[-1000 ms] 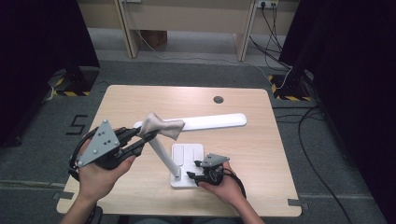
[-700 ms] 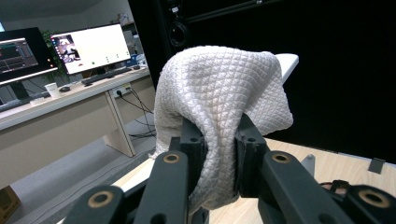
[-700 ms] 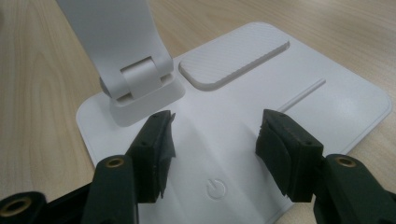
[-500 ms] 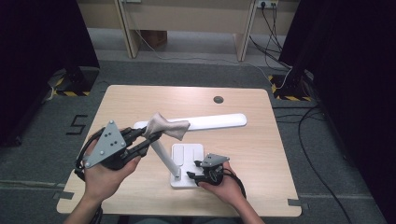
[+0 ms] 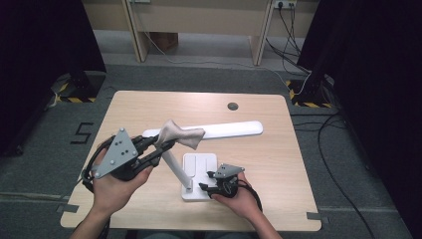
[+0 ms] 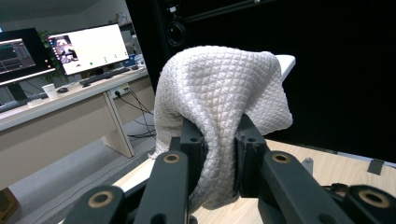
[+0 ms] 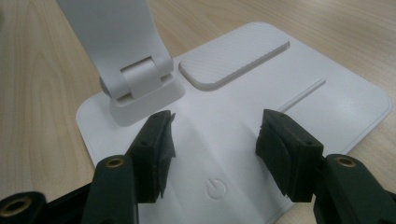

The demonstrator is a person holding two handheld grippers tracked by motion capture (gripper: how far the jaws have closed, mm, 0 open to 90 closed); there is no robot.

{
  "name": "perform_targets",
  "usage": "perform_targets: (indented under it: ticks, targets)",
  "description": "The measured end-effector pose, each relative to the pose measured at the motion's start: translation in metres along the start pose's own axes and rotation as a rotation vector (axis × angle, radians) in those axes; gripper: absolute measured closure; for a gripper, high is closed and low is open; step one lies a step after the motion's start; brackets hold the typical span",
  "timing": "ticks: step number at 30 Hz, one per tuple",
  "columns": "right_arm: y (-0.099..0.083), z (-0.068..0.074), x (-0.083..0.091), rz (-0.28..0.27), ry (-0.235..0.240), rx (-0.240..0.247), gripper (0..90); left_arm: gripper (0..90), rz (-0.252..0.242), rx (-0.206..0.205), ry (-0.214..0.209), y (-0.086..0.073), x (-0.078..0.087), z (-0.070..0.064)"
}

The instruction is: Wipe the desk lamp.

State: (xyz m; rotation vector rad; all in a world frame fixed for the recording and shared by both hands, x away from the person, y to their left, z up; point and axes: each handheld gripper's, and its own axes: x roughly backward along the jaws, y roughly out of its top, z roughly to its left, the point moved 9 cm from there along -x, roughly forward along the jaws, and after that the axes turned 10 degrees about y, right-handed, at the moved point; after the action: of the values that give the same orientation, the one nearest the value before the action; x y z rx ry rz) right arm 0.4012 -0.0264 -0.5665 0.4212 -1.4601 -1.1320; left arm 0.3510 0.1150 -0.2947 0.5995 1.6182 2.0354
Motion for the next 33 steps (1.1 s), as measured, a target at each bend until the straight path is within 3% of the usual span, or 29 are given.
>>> perform_targets:
  ticks: [33]
  targets:
    - [0.0000,0.0000,0.0001,0.000,0.001,-0.002,44.8,77.2,0.005,-0.005,-0.019,0.0028,-0.0085,-0.0071]
